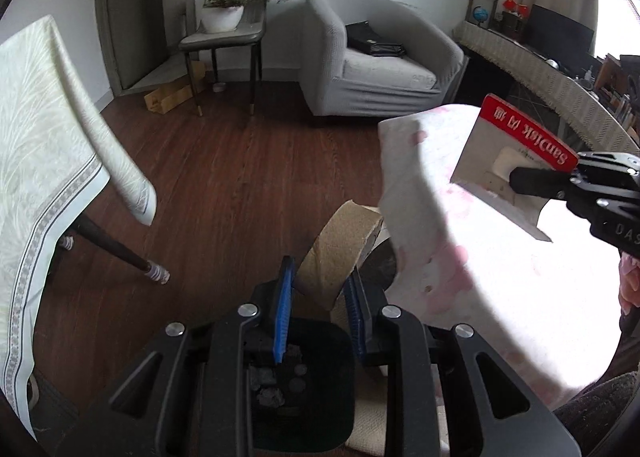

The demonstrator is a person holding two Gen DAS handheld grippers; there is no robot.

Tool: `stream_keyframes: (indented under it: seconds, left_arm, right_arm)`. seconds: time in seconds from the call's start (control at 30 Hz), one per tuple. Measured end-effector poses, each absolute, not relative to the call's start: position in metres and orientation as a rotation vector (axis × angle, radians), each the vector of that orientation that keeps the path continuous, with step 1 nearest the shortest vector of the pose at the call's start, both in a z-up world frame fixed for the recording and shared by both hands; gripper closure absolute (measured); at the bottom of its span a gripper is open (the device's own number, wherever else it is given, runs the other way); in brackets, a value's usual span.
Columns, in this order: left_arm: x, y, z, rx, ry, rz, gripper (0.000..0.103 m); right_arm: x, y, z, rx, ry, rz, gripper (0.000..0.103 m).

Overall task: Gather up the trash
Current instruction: 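Carry the tape roll and SanDisk box over the green bin and open both tools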

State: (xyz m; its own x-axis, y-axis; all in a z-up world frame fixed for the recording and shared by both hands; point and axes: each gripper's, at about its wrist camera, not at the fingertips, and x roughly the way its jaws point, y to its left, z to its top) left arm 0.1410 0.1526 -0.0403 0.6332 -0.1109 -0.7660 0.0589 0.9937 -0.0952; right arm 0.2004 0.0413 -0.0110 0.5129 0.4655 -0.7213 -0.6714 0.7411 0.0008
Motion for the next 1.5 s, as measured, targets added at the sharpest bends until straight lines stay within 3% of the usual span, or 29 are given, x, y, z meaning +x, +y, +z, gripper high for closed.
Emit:
stream_keyframes:
  seconds: [1.1,1.2,1.5]
  left_arm:
    - [0.109,0.223,-0.197,-0.036,1.297,-0.047,0.075]
    - [0.106,0.226,-0.206,-0.031,1.322,-0.058,0.064]
    - [0.090,0.245,-0.179,-0.043,1.234,-0.064,0.052]
  right_arm:
    - [0.201,0.186,-0.082,-0.495,0.984,0.783,0.101]
    - [0.202,0.195,-0.092,-0.518,1.012,0.788,0.101]
    - [0.195,0.223,-0.119,-0.603,1.071,0.786,0.101]
